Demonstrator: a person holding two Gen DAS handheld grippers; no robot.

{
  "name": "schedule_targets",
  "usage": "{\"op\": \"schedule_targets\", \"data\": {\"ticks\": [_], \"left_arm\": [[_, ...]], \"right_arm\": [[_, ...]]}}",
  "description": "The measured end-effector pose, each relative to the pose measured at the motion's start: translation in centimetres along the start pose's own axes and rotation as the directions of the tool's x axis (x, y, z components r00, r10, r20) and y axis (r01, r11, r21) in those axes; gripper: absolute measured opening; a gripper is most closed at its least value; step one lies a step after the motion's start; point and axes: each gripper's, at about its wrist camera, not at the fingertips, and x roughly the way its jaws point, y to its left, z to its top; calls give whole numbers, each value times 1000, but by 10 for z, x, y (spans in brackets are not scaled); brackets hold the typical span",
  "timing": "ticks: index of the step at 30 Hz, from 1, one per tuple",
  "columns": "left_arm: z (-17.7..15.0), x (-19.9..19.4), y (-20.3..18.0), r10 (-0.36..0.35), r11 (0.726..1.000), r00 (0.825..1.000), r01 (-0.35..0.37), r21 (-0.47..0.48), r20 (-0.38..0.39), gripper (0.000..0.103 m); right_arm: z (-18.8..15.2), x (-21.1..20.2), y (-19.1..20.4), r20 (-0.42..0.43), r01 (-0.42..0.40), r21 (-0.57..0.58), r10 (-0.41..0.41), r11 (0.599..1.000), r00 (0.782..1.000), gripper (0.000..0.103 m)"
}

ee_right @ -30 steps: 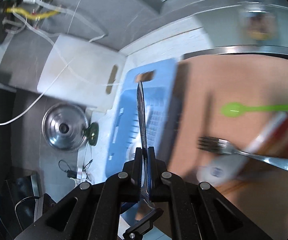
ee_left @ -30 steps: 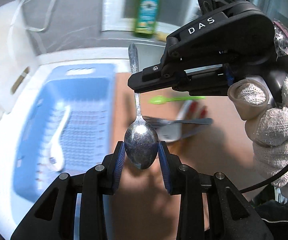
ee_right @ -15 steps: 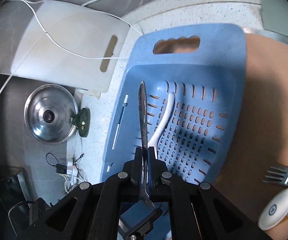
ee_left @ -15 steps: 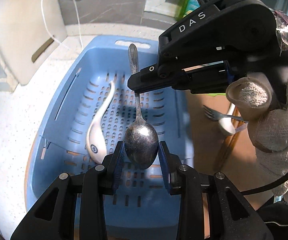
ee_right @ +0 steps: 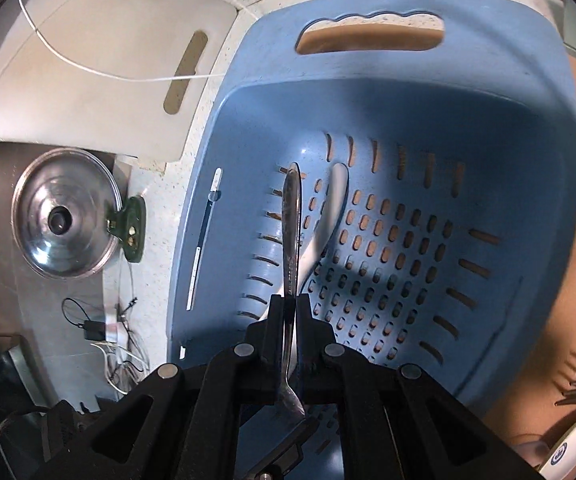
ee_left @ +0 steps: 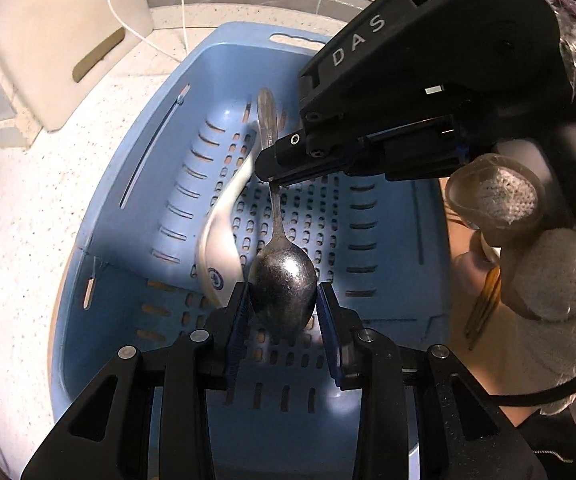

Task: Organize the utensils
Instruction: 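Carry the metal spoon and knife into the blue basket with both tools, then open both tools and move them back over the utensil pile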

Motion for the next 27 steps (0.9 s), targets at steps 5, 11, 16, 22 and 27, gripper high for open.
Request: {"op": "schedule_targets", "data": {"ticks": [5, 11, 16, 22, 27], "left_arm": [[-1, 0, -1, 10, 1000, 1000, -10, -16, -10, 33], [-3, 0, 0, 27, 999, 1000, -28, -39, -14, 33], [-7, -7, -1, 29, 998, 1000, -29, -52, -6, 33], [-9, -11, -5, 45, 998, 999, -45, -45, -4, 33], [-8, -11, -8, 64, 997, 998, -64, -42, -5, 36]], "right_arm": [[2, 8, 5, -7, 41, -29, -41, 999, 999, 8], [6, 10, 7, -3, 77, -52, -77, 996, 997, 9], [4, 2, 8, 10, 72, -78, -72, 994, 997, 11], [-6, -24, 9, 48, 44, -128, -38, 991, 998, 22], [-17, -52, -3, 79, 20, -124, -10, 992, 997, 22]]}}
